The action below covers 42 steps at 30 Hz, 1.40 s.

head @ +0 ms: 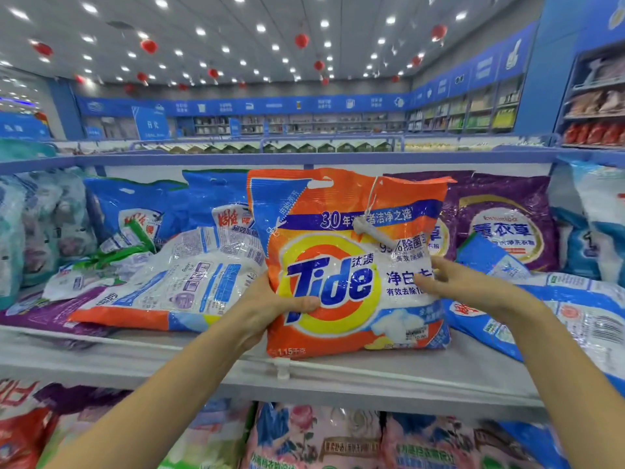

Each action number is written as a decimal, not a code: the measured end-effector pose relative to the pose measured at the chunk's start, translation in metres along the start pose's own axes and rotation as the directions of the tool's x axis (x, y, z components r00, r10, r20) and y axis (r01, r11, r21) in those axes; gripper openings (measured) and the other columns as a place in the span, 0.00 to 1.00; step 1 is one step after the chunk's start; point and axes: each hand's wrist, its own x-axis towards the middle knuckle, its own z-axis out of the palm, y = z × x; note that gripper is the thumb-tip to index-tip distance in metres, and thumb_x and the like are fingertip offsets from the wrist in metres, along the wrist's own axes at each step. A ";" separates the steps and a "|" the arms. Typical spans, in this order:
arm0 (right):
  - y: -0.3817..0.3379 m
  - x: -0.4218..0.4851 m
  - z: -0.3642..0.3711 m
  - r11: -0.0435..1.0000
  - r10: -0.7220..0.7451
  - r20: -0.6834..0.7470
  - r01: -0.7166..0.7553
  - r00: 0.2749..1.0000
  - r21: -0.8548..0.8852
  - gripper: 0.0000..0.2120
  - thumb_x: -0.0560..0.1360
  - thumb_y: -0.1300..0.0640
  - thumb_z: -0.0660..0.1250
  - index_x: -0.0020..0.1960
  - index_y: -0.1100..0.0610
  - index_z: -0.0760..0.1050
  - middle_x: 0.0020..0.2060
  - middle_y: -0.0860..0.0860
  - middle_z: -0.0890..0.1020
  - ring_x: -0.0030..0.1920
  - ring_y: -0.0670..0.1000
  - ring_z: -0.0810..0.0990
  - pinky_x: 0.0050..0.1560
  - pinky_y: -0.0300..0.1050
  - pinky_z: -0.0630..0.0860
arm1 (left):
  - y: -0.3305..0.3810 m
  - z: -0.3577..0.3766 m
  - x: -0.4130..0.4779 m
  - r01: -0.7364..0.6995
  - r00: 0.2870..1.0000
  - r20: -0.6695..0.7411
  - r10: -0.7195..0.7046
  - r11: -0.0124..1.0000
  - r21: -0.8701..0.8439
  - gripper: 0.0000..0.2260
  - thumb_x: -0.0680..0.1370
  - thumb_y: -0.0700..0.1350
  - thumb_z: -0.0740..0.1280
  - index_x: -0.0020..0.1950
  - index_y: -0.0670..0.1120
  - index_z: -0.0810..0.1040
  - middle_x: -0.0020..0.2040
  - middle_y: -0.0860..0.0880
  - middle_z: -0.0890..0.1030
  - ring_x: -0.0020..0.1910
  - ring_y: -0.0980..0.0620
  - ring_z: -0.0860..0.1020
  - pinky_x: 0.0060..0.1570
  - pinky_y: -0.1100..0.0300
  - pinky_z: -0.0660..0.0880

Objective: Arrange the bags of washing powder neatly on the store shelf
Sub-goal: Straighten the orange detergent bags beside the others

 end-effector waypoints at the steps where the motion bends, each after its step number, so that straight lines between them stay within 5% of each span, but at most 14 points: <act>1: 0.011 -0.005 0.002 0.995 0.051 0.098 -0.042 0.994 -0.092 0.45 0.61 0.28 0.66 0.72 0.47 0.59 0.65 0.45 0.71 0.64 0.47 0.71 0.69 0.49 0.64 | 0.000 0.000 0.001 0.000 1.000 0.002 0.000 1.000 -0.003 0.28 0.56 0.41 0.76 0.55 0.47 0.75 0.42 0.50 0.85 0.41 0.51 0.84 0.37 0.56 0.79; 3: 0.020 -0.011 0.005 0.993 0.041 0.179 -0.019 0.983 -0.119 0.33 0.63 0.32 0.68 0.64 0.43 0.65 0.61 0.40 0.73 0.58 0.39 0.74 0.61 0.37 0.71 | 0.000 0.000 0.004 0.002 1.000 0.016 -0.002 1.000 0.002 0.30 0.57 0.41 0.76 0.58 0.46 0.74 0.44 0.49 0.85 0.42 0.50 0.84 0.37 0.56 0.80; 5: 0.019 -0.013 0.009 0.997 -0.023 0.177 0.035 0.984 -0.063 0.17 0.73 0.49 0.68 0.58 0.43 0.66 0.56 0.39 0.75 0.50 0.34 0.74 0.48 0.27 0.73 | 0.001 -0.004 0.003 0.010 0.998 0.063 -0.011 1.000 0.012 0.33 0.57 0.43 0.78 0.60 0.47 0.73 0.45 0.49 0.85 0.45 0.49 0.84 0.40 0.55 0.80; 9: 0.017 -0.014 0.016 0.985 -0.101 0.098 0.086 0.990 0.148 0.11 0.73 0.61 0.69 0.49 0.47 0.72 0.44 0.39 0.78 0.36 0.31 0.78 0.35 0.24 0.72 | 0.005 -0.014 0.000 -0.002 0.971 0.235 -0.031 0.991 0.137 0.49 0.45 0.51 0.84 0.64 0.52 0.68 0.52 0.49 0.84 0.50 0.51 0.83 0.40 0.60 0.80; 13: 0.013 -0.016 0.020 0.960 -0.147 0.018 0.139 0.989 0.244 0.11 0.71 0.65 0.70 0.48 0.51 0.74 0.41 0.41 0.82 0.36 0.35 0.81 0.34 0.27 0.74 | 0.010 -0.014 -0.001 -0.022 0.971 0.237 -0.026 0.980 0.197 0.49 0.49 0.49 0.83 0.67 0.51 0.65 0.53 0.50 0.83 0.50 0.52 0.82 0.41 0.60 0.80; 16: 0.004 -0.019 0.018 0.932 -0.194 -0.047 0.199 0.980 0.303 0.12 0.70 0.65 0.71 0.50 0.52 0.76 0.40 0.41 0.84 0.41 0.40 0.83 0.37 0.30 0.76 | 0.017 -0.016 -0.003 -0.084 0.986 0.154 0.059 0.984 0.159 0.46 0.48 0.50 0.83 0.63 0.51 0.69 0.52 0.49 0.83 0.50 0.49 0.82 0.48 0.54 0.80; 21: -0.028 -0.023 0.021 0.816 -0.256 -0.180 0.313 0.950 0.487 0.11 0.68 0.60 0.71 0.50 0.53 0.75 0.35 0.43 0.85 0.35 0.41 0.83 0.33 0.32 0.76 | 0.036 -0.030 -0.013 -0.235 0.969 -0.087 0.231 0.971 -0.036 0.50 0.38 0.54 0.83 0.59 0.48 0.75 0.47 0.47 0.85 0.45 0.48 0.84 0.38 0.58 0.80; 26: -0.068 -0.027 0.060 0.743 -0.358 -0.172 0.391 0.918 0.543 0.43 0.39 0.31 0.76 0.48 0.53 0.76 0.37 0.47 0.85 0.37 0.46 0.84 0.33 0.36 0.78 | 0.050 -0.060 -0.054 -0.311 0.929 -0.258 0.264 0.936 -0.163 0.37 0.42 0.51 0.83 0.48 0.43 0.80 0.39 0.47 0.85 0.36 0.50 0.84 0.33 0.60 0.80; 33: -0.130 -0.034 0.142 0.723 -0.453 -0.012 0.375 0.892 0.580 0.49 0.36 0.26 0.73 0.50 0.53 0.77 0.37 0.46 0.85 0.38 0.47 0.84 0.33 0.37 0.78 | 0.041 -0.131 -0.142 -0.360 0.839 -0.470 0.274 0.927 -0.102 0.40 0.41 0.62 0.80 0.48 0.46 0.81 0.41 0.47 0.85 0.38 0.50 0.84 0.33 0.61 0.79; 36: -0.163 -0.039 0.190 0.659 -0.431 0.108 0.231 0.896 0.715 0.43 0.33 0.28 0.74 0.43 0.52 0.82 0.35 0.49 0.85 0.34 0.50 0.84 0.28 0.41 0.79 | 0.028 -0.169 -0.189 -0.343 0.781 -0.573 0.249 0.938 -0.058 0.38 0.48 0.62 0.79 0.53 0.45 0.79 0.44 0.46 0.85 0.40 0.49 0.84 0.36 0.60 0.80; 39: -0.200 -0.051 0.251 0.586 -0.435 0.201 0.107 0.878 0.804 0.22 0.51 0.34 0.70 0.34 0.51 0.84 0.32 0.51 0.85 0.31 0.50 0.84 0.26 0.42 0.78 | 0.013 -0.211 -0.245 -0.287 0.715 -0.658 0.236 0.957 0.031 0.37 0.50 0.66 0.77 0.53 0.47 0.79 0.44 0.48 0.85 0.42 0.49 0.84 0.39 0.58 0.80; 42: -0.226 -0.062 0.324 0.588 -0.425 0.249 0.056 0.870 0.807 0.23 0.59 0.37 0.64 0.43 0.52 0.83 0.36 0.51 0.86 0.35 0.51 0.84 0.32 0.45 0.81 | -0.002 -0.256 -0.305 -0.260 0.616 -0.749 0.245 0.960 0.100 0.38 0.44 0.73 0.73 0.45 0.49 0.80 0.37 0.51 0.85 0.36 0.53 0.84 0.33 0.64 0.78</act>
